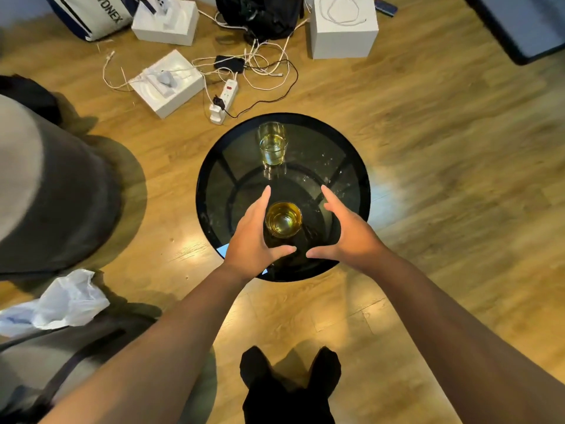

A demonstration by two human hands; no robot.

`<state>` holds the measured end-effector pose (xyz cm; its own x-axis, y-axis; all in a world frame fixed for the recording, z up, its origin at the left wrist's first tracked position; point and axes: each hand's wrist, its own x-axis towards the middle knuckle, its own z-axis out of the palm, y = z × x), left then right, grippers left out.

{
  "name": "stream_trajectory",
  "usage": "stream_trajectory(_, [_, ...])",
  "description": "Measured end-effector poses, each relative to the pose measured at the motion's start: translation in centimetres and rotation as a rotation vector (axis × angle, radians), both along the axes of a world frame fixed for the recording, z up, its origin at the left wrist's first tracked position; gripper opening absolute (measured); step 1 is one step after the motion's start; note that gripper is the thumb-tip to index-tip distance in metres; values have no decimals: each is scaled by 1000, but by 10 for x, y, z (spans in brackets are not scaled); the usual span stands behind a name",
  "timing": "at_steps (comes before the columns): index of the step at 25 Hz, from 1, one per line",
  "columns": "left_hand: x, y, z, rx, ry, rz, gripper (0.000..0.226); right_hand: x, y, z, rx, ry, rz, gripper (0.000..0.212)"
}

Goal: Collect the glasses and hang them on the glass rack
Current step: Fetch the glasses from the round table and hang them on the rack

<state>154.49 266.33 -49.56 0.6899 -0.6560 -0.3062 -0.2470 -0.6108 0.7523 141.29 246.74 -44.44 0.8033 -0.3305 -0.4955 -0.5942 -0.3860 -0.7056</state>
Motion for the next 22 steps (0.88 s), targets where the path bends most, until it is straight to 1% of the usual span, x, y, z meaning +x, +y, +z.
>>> stream_trajectory(4, [-2, -8, -31, 7, -11, 41, 137, 3, 5, -26, -6, 33, -11, 132])
stream_trajectory(8, [-7, -15, -53, -12, 38, 153, 136, 2, 9, -40, -16, 46, -8, 130])
stream_trajectory(11, [-13, -19, -62, -23, 59, 180, 127, 1, 8, -45, -53, 57, -5, 127])
stream_trajectory(16, [-12, -29, -69, -65, 63, 226, 100, -1, 5, -41, -103, 62, -20, 122])
stream_trajectory(22, [-12, -26, -52, -70, 21, 219, 93, -9, 2, -30, -88, 62, -88, 120])
